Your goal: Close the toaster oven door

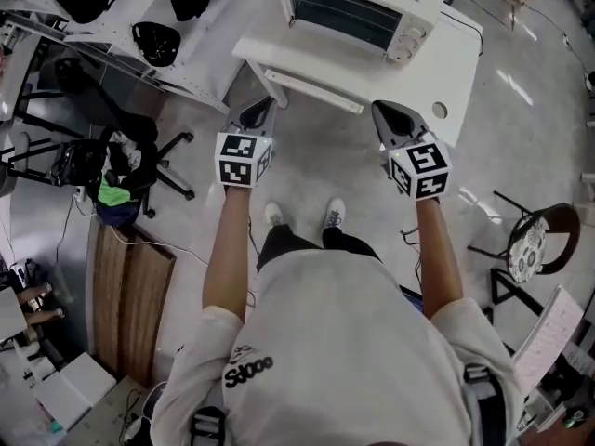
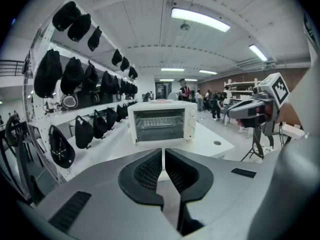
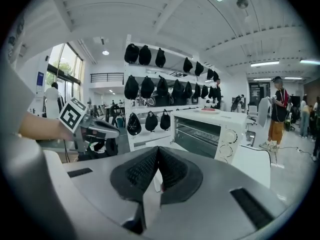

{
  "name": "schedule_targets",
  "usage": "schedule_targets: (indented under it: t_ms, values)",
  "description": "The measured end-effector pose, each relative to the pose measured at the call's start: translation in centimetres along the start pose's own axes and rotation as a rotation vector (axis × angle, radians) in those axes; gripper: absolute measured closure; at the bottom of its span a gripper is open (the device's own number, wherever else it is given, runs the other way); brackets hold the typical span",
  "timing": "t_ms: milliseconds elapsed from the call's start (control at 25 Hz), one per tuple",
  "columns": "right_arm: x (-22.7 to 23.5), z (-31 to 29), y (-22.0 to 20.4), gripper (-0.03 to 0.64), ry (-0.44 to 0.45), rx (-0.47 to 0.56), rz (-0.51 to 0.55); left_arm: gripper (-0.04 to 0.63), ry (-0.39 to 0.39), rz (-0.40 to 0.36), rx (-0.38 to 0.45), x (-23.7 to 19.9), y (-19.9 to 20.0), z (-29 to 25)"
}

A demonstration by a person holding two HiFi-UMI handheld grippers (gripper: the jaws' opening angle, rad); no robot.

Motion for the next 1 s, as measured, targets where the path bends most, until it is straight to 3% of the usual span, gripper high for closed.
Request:
schedule_targets:
  t_ms: [200, 280, 360, 600, 1000]
  values:
    - [0.4, -3.1, -1.0, 0.609, -0.037, -0.037, -0.005, 0.572, -0.074, 0.035, -0.027, -2.9, -3.3, -4.0]
    - [0.3, -4.6, -1.4, 0.609, -0.065, -0.052, -0.020, 0.535, -0.110, 0.041, -0.045, -4.1, -4.8, -5.7]
    - [0.2, -6.5, -1.5, 0.609, -0.096, -0.065, -0.052, 0.493, -0.156, 0.040, -0.069, -5.8, -6.5, -7.4]
    - [-0.9, -12.5, -2.9, 0.609, -0.194, -0.135, -0.156, 0.483, -0.278, 0.029, -0.147, -10.4, -11.8, -12.7]
    - [-1.5, -17.9, -7.3, 0.609, -0.355, -0.187, -0.309, 0.472, -0.412, 0.022, -0.250, -11.5, -19.9, -20.0]
Point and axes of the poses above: the fingertips, and each gripper's own axes: z backward along the fingers, x to its right, y out of its top, the point moved 7 cm from there along z, backward along the fingers, and after that the axes turned 15 degrees about -z, right-handed, at the moved point
